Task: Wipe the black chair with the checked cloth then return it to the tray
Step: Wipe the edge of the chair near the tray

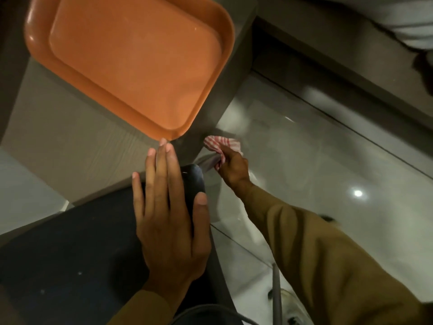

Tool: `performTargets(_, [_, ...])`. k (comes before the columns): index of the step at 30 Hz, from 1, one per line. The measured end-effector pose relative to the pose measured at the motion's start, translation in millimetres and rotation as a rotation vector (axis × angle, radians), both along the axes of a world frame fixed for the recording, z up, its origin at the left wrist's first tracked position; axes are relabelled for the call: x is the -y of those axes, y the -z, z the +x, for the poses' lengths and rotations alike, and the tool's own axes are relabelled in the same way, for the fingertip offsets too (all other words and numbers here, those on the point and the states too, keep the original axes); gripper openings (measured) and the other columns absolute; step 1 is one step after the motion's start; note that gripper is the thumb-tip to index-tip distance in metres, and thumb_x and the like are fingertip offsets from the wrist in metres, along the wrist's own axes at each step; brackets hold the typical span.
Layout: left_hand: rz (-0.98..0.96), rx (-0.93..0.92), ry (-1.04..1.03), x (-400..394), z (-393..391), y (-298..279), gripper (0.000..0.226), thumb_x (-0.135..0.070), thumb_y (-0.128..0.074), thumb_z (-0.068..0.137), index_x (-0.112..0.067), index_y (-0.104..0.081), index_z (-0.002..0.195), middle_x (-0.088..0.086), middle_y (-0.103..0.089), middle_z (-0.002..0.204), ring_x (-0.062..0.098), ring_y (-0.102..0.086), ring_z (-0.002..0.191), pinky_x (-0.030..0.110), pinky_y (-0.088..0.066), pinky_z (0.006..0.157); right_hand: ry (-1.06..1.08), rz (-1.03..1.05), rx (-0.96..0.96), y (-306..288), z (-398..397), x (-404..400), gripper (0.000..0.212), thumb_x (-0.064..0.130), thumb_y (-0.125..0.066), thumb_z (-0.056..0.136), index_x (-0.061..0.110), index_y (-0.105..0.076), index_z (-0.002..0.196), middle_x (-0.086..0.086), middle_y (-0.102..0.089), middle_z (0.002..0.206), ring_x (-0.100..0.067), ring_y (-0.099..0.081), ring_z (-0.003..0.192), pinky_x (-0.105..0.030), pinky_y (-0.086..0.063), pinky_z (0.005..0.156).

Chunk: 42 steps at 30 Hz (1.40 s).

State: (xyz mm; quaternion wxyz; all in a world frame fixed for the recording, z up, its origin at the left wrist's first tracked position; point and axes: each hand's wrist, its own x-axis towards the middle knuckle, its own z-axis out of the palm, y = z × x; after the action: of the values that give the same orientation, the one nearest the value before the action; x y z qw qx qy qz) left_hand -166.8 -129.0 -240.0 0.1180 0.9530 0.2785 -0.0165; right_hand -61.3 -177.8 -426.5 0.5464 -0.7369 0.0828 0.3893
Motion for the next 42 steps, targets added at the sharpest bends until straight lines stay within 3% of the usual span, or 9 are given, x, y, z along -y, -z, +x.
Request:
performTargets(4, [-0.013,0.004,-0.005,0.7,2.4,-0.9,0.071,-0.039,-0.03,0.111,-0.003,-0.03,0.172,0.01,-0.029,0.182,0.027,-0.022,0.172,0.054,-0.013,0.142,-0.179,0.011,0.193,-66.2,-11.4,17.4,0.04,0.003,-0.051,0.104,0.02,-0.066,0.137,0.001,-0.071,0.132,-0.01,-0.065,0.12,-0.035,-0.053,0.111])
performTargets(9, [0.007,-0.003,0.022,-1.0,0.5,-1.5,0.072,-0.05,-0.016,0.115,-0.007,-0.021,0.173,0.01,-0.025,0.182,0.029,-0.022,0.172,0.051,-0.009,0.143,-0.027,0.236,0.31,-125.5,-54.0,31.4,0.038,0.03,-0.054,0.106,0.02,-0.063,0.141,0.002,-0.069,0.139,-0.007,-0.065,0.128,-0.026,-0.054,0.108])
performTargets(14, [-0.001,-0.009,0.011,0.0,1.0,-0.9,0.074,-0.052,-0.015,0.115,-0.006,-0.026,0.173,0.011,-0.027,0.182,0.029,-0.021,0.172,0.053,-0.011,0.142,-0.066,0.209,0.284,-74.1,-44.9,21.7,0.036,0.007,-0.065,0.1,0.011,-0.065,0.136,0.008,-0.063,0.138,0.001,-0.058,0.131,-0.028,-0.049,0.114])
performTargets(19, [-0.011,-0.021,-0.003,1.3,0.8,-0.5,0.072,-0.041,-0.029,0.111,-0.003,-0.029,0.172,0.01,-0.027,0.182,0.027,-0.021,0.172,0.056,-0.014,0.141,-0.151,0.221,0.253,-24.5,-26.2,16.2,0.041,0.007,-0.057,0.104,0.038,-0.061,0.131,0.037,-0.061,0.128,0.003,-0.062,0.124,-0.036,-0.055,0.11])
performTargets(24, [-0.008,-0.009,0.001,1.1,1.8,-1.5,0.072,-0.042,-0.028,0.111,-0.004,-0.027,0.173,0.007,-0.025,0.183,0.023,-0.019,0.173,0.053,-0.013,0.142,-0.302,0.049,0.118,13.5,-3.8,7.6,0.042,0.003,-0.036,0.112,0.002,-0.041,0.154,-0.026,-0.049,0.154,-0.016,-0.064,0.119,0.001,-0.051,0.078])
performTargets(26, [-0.006,-0.005,0.003,0.5,1.7,-0.5,0.073,-0.047,-0.023,0.113,-0.006,-0.025,0.174,0.007,-0.024,0.184,0.022,-0.018,0.173,0.052,-0.012,0.142,-0.29,0.097,-0.029,4.5,2.4,4.8,0.048,-0.003,-0.039,0.108,0.005,-0.039,0.155,-0.022,-0.047,0.156,-0.027,-0.056,0.134,-0.005,-0.05,0.095])
performTargets(29, [-0.008,-0.008,0.01,-0.4,1.0,-0.8,0.075,-0.051,-0.015,0.114,-0.006,-0.023,0.174,0.007,-0.022,0.184,0.023,-0.017,0.173,0.053,-0.012,0.142,-0.274,0.079,0.058,-27.4,-2.3,13.6,0.048,-0.002,-0.045,0.105,0.014,-0.052,0.15,-0.01,-0.058,0.15,-0.027,-0.054,0.14,-0.038,-0.044,0.119])
performTargets(34, [0.016,-0.034,0.009,-0.6,1.9,-1.1,0.076,-0.05,-0.015,0.114,-0.004,-0.024,0.174,0.009,-0.021,0.184,0.026,-0.019,0.173,0.057,-0.015,0.141,-0.189,0.284,0.193,-103.7,-35.8,46.0,0.041,0.02,-0.049,0.109,0.027,-0.053,0.149,0.009,-0.063,0.146,-0.001,-0.06,0.133,-0.021,-0.05,0.11])
performTargets(42, [0.018,-0.033,0.01,-0.8,-0.1,0.5,0.077,-0.051,-0.015,0.115,-0.004,-0.024,0.174,0.01,-0.024,0.184,0.026,-0.019,0.173,0.056,-0.014,0.141,-0.25,0.267,0.193,-67.9,-33.6,34.3,0.045,0.007,-0.058,0.104,0.013,-0.053,0.148,-0.007,-0.064,0.143,-0.013,-0.063,0.129,-0.026,-0.053,0.109])
